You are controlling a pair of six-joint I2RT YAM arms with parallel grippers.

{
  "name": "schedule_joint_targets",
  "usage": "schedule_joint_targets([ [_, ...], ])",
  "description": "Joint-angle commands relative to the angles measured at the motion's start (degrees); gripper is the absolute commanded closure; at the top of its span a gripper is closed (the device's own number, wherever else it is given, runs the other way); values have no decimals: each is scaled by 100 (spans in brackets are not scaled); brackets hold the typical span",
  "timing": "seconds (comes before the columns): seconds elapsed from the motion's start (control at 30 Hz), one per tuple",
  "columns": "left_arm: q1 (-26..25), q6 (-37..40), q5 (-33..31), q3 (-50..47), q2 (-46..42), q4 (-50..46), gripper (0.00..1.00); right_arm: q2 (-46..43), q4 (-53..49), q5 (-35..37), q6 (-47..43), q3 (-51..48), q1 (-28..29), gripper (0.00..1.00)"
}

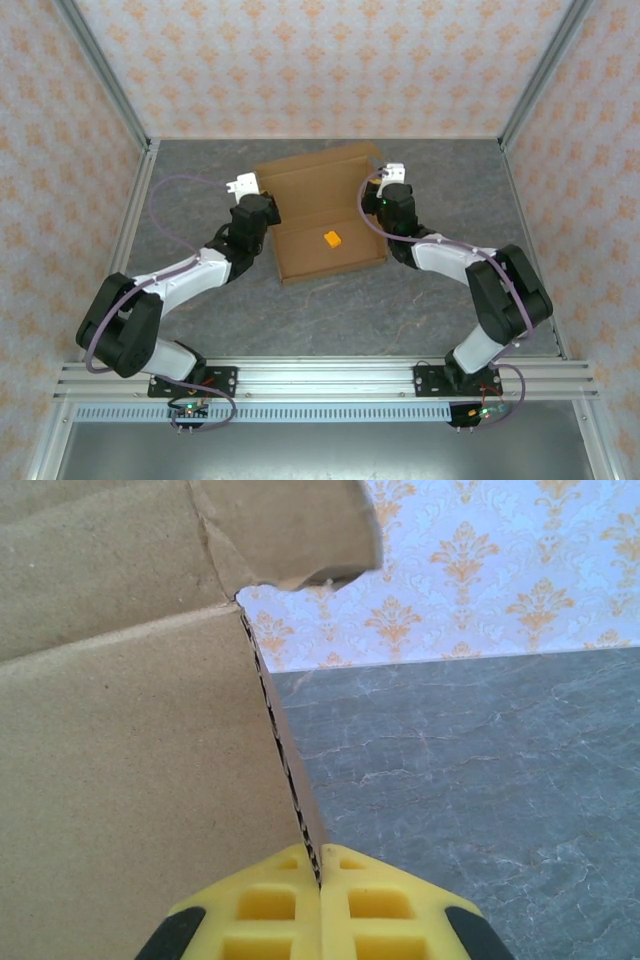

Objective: Fold the paper box

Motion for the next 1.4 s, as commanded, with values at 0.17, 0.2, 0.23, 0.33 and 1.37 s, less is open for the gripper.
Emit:
schedule_joint_targets([
  [0.17,-271,-64,-1223,-408,-251,562,100,42,1098,304,-12,-374,-34,100],
  [0.2,-307,-54,-1261,-443,-260,599,100,30,1129,312,-23,-403,-43,100],
  [0.23,-361,-36,-1317,-463,-268,606,100,31,1188,297,-39,-446,-45,100],
  [0.33,-492,32,-1445,-542,-321,681,100,17,1402,217,-116,-598,-69,100],
  [1.37,-1545,1354,-2485,-1741,-113,2790,100,161,3526,-611,-471,-1971,-369,100],
])
